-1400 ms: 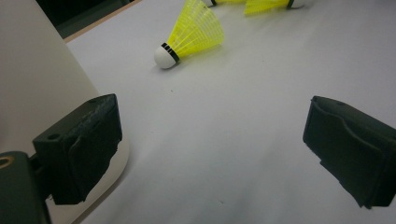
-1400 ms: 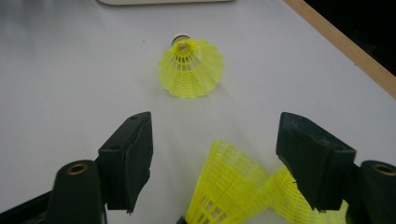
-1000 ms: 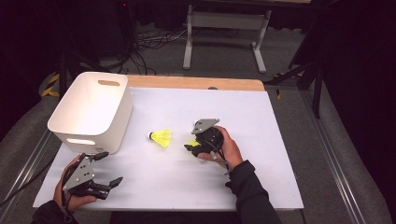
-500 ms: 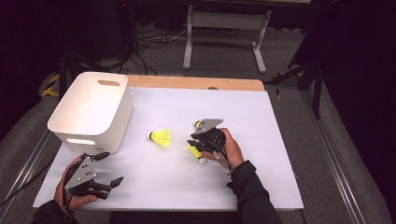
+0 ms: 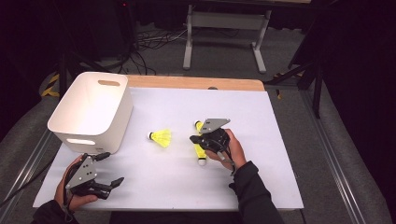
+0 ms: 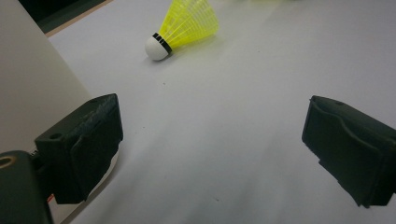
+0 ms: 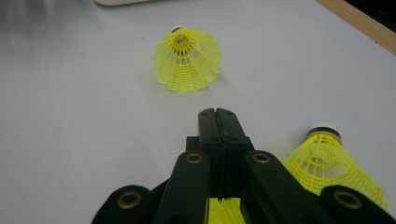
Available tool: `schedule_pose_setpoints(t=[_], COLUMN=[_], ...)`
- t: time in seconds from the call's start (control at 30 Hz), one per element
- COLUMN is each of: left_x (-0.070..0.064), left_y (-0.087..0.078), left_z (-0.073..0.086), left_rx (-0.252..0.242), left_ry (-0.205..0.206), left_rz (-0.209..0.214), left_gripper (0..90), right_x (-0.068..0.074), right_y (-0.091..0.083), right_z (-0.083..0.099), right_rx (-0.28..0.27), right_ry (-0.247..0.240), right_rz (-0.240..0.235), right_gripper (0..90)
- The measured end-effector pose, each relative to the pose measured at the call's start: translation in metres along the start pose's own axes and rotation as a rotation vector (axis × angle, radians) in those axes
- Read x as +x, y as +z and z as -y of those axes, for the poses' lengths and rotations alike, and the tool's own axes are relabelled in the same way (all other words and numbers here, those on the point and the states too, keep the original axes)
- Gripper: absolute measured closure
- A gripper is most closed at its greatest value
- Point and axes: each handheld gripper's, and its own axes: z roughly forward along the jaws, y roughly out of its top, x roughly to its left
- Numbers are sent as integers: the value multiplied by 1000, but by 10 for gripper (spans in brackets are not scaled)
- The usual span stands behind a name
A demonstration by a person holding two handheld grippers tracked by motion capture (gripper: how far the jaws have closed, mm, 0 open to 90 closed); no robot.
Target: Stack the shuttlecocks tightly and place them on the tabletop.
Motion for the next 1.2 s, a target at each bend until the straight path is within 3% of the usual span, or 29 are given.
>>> schedule_pose_setpoints(t=[0.2, 0.23, 0.33, 0.37, 0.4, 0.53, 0.67, 0.73, 0.83, 1.0, 1.2], left_x=[0, 0, 0, 0, 0, 0, 0, 0, 0, 1, 1], left_y=[0, 0, 1, 1, 1, 0, 1, 1, 1, 0, -2], left_z=[0, 0, 0, 0, 0, 0, -1, -1, -1, 0, -1], left_rx=[3, 4, 7, 8, 8, 3, 5, 7, 8, 10, -4], left_ry=[-1, -2, 0, 1, 2, 3, 0, 5, 3, 0, -5], left_rz=[0, 0, -1, -1, -2, 1, -2, 0, -2, 0, -1], left_gripper=[59, 60, 59, 59, 59, 60, 62, 62, 64, 65, 66], right_x=[0, -1, -3, -3, -6, -10, -15, -16, -14, -13, -7], right_y=[-2, -2, -3, -4, -7, -16, -15, -11, -7, -12, -20], right_z=[1, 2, 3, 4, 7, 13, 22, 25, 27, 25, 18], right_rx=[11, 10, 24, 39, 55, 50, 92, 103, 117, 71, 7], right_ry=[13, 24, 22, 19, 47, 79, 114, 126, 116, 108, 100], right_rz=[-4, 3, 12, 43, 81, 56, 23, -3, -43, -68, -121], right_gripper=[900, 830, 765, 679, 603, 511, 431, 465, 589, 819, 900])
